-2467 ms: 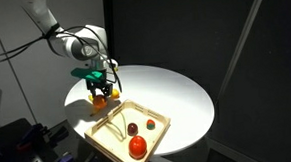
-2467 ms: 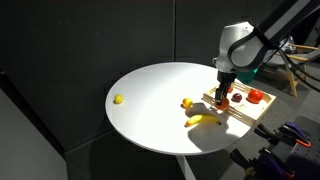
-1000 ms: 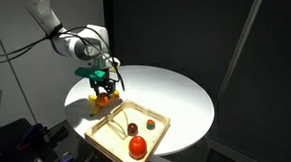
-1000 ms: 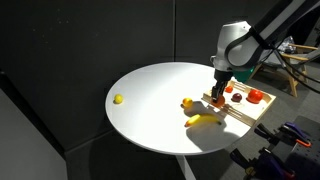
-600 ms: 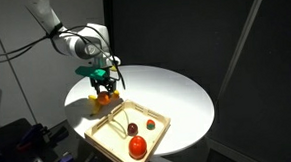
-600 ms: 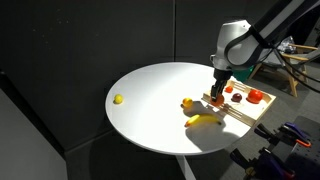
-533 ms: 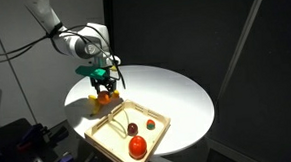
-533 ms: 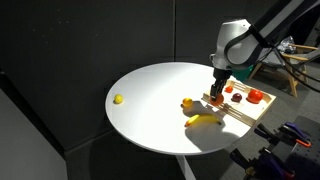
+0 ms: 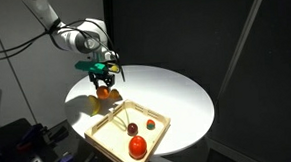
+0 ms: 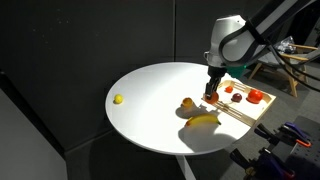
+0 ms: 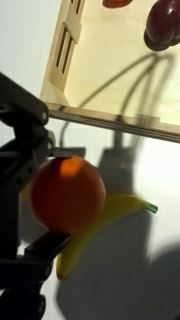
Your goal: Pick up the orange on the left side in the crate and put it on the table outside the crate
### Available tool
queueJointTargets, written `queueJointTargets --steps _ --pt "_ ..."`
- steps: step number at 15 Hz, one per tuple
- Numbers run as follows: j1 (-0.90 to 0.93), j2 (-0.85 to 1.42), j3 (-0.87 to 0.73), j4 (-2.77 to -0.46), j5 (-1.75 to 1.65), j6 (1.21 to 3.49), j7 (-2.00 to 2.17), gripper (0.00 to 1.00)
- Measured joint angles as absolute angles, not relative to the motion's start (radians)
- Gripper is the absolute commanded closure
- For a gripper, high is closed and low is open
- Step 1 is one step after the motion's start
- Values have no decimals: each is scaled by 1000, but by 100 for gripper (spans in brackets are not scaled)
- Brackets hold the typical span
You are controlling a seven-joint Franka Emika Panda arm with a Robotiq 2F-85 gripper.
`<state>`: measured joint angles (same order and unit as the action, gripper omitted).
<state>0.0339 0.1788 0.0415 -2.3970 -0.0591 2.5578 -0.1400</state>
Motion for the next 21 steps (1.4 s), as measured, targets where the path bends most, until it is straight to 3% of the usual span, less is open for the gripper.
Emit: queueJointTargets --steps 21 --pt "53 288 50 -2306 -90 2517 -145 50"
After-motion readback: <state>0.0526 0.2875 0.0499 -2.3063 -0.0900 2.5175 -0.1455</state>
